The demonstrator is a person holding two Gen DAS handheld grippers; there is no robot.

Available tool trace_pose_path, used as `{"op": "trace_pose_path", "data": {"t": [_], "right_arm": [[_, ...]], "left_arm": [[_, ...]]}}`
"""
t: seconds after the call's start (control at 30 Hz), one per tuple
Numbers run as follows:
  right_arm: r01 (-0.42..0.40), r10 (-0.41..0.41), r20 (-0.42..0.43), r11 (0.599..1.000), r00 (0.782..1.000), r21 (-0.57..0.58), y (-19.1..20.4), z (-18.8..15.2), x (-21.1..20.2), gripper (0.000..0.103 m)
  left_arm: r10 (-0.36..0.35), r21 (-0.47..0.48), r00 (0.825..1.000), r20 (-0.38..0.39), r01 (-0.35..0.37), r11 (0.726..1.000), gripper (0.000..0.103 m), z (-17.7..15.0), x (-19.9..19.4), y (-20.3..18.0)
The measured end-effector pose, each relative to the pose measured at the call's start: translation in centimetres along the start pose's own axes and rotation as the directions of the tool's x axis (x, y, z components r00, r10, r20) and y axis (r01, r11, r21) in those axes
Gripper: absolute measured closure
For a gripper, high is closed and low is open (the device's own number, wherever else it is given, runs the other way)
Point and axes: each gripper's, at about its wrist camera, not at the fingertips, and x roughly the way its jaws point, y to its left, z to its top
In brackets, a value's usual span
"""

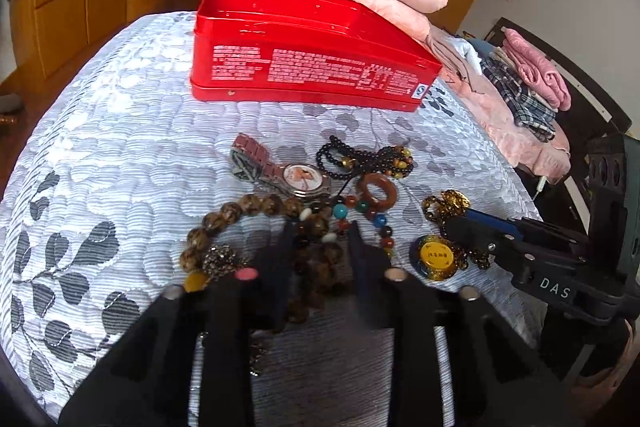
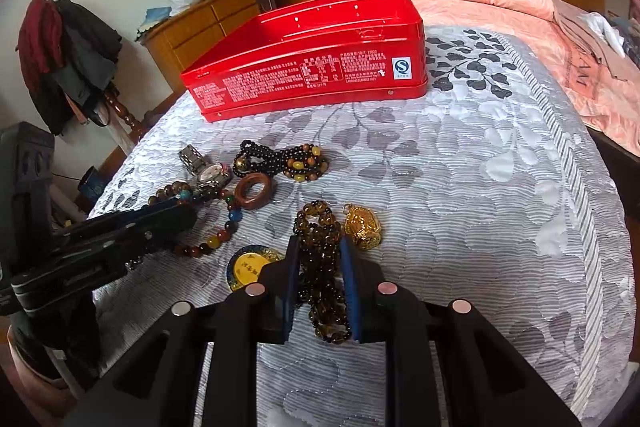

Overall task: Organize jewelry
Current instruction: 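Grasp the brown bead strand with the right tool while the left grasps a wooden bead bracelet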

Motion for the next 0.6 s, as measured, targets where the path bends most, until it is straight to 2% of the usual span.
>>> {"op": "trace_pose_path", "data": {"t": [0.6], "right_arm": [[0.019,-0.019,-0.006,1.000,1.000,-0.008,0.3,0.1,0.3,0.081]], "left_arm": [[-0.009,-0.015,0.997,0.072,0.011,1.000,0.090,-0.5,-2.7,0.5]]}}
